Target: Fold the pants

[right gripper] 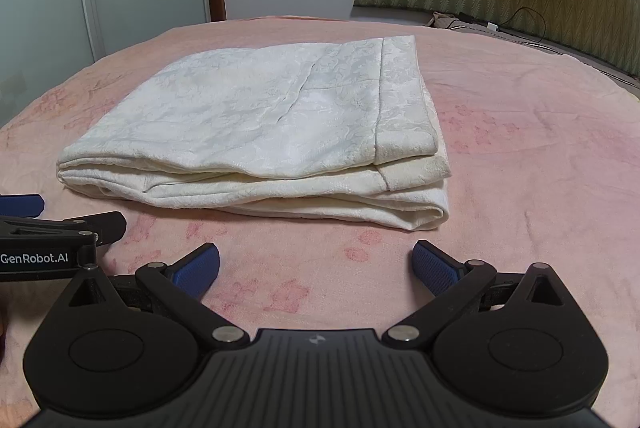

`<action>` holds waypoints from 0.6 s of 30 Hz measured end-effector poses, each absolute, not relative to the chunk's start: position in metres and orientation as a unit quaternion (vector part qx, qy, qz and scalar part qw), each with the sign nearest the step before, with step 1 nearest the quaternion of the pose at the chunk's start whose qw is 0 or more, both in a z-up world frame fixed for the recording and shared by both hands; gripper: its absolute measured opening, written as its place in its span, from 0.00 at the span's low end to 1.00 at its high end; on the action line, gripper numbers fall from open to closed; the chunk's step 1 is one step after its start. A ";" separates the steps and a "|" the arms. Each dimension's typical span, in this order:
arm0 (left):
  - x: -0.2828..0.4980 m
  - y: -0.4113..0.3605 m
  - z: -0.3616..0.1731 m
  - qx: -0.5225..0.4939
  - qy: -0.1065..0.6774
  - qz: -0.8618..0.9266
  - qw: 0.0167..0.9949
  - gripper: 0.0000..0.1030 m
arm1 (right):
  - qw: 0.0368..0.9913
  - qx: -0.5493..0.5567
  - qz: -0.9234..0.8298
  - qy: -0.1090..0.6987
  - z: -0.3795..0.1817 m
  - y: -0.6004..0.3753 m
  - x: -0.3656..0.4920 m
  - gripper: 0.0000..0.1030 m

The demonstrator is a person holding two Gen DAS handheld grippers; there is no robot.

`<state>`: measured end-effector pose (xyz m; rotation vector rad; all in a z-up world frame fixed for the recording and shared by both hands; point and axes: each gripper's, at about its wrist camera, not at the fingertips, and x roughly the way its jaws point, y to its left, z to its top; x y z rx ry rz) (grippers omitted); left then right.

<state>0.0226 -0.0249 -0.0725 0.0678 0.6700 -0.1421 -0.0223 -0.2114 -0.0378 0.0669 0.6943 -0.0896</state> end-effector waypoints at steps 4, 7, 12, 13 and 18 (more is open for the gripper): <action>0.023 -0.025 -0.073 0.033 0.328 -0.070 0.941 1.00 | 0.939 0.033 -0.044 0.340 -0.038 -0.212 -0.022 1.00; 0.022 -0.025 -0.072 0.031 0.328 -0.070 0.941 1.00 | 0.939 0.033 -0.044 0.340 -0.038 -0.211 -0.022 1.00; 0.022 -0.025 -0.072 0.031 0.329 -0.070 0.941 1.00 | 0.939 0.033 -0.044 0.340 -0.038 -0.211 -0.022 1.00; 0.022 -0.024 -0.072 0.031 0.329 -0.070 0.941 1.00 | 0.939 0.033 -0.044 0.340 -0.038 -0.211 -0.022 1.00; 0.022 -0.025 -0.072 0.027 0.328 -0.072 0.942 1.00 | 0.939 0.033 -0.044 0.340 -0.038 -0.212 -0.022 1.00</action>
